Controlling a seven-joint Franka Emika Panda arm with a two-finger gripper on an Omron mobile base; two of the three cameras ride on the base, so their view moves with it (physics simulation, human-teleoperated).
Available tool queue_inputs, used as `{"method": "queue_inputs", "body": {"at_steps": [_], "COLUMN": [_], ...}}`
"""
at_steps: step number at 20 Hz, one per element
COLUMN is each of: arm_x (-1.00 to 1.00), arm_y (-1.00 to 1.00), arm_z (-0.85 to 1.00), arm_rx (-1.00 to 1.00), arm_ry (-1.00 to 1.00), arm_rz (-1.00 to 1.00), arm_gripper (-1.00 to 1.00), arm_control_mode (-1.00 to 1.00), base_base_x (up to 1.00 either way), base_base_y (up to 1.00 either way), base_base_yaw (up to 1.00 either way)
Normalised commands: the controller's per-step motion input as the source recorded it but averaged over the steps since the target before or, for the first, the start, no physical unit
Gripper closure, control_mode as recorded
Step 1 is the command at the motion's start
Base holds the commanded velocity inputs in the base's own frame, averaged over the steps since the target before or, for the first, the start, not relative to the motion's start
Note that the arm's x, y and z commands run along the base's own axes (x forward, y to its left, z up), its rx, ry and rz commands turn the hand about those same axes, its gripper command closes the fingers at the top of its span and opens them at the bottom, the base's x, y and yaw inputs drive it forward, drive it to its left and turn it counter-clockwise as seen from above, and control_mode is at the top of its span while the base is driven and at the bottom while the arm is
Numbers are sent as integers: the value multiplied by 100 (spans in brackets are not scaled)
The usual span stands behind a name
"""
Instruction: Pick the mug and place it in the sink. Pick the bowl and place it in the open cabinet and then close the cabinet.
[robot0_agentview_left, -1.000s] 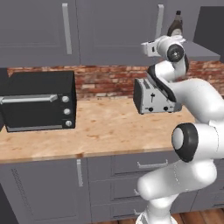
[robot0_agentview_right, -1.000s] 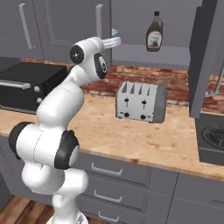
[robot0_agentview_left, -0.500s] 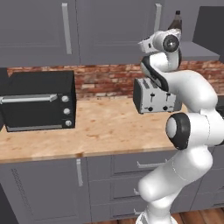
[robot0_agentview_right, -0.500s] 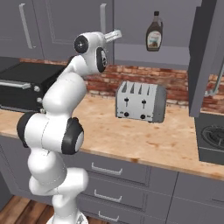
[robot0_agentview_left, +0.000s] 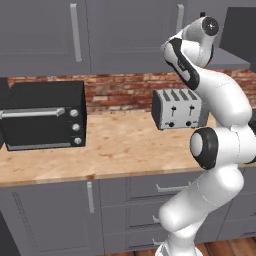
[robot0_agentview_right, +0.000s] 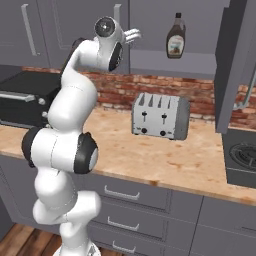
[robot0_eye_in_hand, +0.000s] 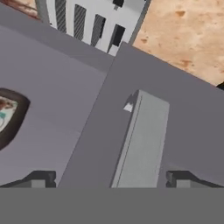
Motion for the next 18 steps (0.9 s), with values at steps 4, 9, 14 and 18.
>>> {"method": "queue_inputs", "body": {"at_steps": [4, 9, 14, 18], "arm_x": [-42, -95, -89, -99], "arm_y": [42, 69, 51, -12], "arm_z": [-1, -2, 0, 28], "arm_rx": [0, 0, 0, 0], "arm_ry": [-1, -14, -11, 2], "arm_rz": [-23, -40, -33, -16], "arm_gripper": [-100, -100, -100, -100], "arm_control_mode": [-100, -100, -100, -100], "base_base_x": [0, 0, 0, 0], "base_base_y": [0, 0, 0, 0], "base_base_yaw": [0, 0, 0, 0]}}
